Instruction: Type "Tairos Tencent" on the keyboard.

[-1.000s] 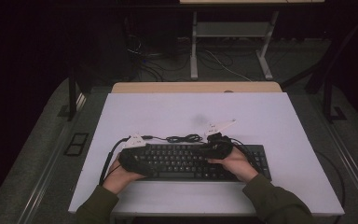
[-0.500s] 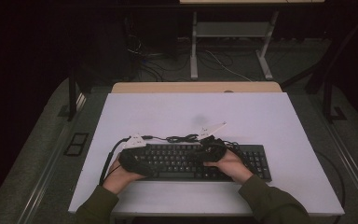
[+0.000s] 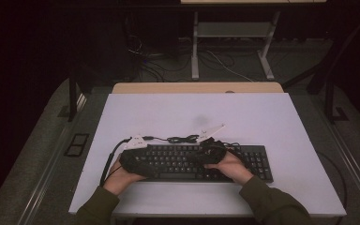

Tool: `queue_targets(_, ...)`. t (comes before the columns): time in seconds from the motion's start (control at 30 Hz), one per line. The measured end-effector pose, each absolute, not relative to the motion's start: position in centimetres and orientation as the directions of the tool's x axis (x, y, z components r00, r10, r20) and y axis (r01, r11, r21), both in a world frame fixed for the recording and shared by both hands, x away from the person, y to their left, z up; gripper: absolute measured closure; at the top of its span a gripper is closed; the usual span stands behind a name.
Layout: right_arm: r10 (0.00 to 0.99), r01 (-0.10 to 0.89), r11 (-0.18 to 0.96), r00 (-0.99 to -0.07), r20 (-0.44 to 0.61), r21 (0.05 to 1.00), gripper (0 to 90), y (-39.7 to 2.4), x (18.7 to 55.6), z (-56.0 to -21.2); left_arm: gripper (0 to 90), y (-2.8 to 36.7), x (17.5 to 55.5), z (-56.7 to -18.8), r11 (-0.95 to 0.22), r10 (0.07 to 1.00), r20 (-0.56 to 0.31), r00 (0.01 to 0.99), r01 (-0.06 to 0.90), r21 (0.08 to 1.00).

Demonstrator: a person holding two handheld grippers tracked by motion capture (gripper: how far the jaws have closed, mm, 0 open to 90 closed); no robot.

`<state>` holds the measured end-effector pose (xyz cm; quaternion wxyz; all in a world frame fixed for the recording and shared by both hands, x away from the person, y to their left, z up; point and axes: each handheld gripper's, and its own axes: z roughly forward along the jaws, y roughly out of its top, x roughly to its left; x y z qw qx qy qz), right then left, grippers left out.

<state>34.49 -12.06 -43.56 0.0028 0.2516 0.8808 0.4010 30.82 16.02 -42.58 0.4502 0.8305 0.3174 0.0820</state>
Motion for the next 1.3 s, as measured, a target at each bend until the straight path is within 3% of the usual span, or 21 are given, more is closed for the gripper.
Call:
queue_targets(0.33, 0.448, 0.444, 0.509, -0.868, 0.213, 0.738, 86.6, -12.8, 34.6, -42.8, 1.5, 16.0, 30.7, -42.5, -0.393, 0.603, -0.145, 0.785, 0.449, 0.802)
queue_targets(0.77, 0.451, 0.438, 0.459, -0.864, 0.222, 0.773, 58.9, -13.4, 34.5, -42.1, 20.2, 16.3, 30.7, -42.2, -0.397, 0.607, -0.140, 0.782, 0.452, 0.799)
queue_targets(0.97, 0.456, 0.430, 0.444, -0.864, 0.215, 0.786, 47.7, -13.4, 34.3, -41.9, 38.6, 16.4, 30.8, -42.1, -0.394, 0.607, -0.148, 0.781, 0.457, 0.798)
queue_targets(1.3, 0.460, 0.429, 0.432, -0.861, 0.216, 0.793, 43.8, -13.6, 34.4, -41.7, 81.1, 16.2, 31.2, -41.9, -0.401, 0.590, -0.153, 0.793, 0.452, 0.797)
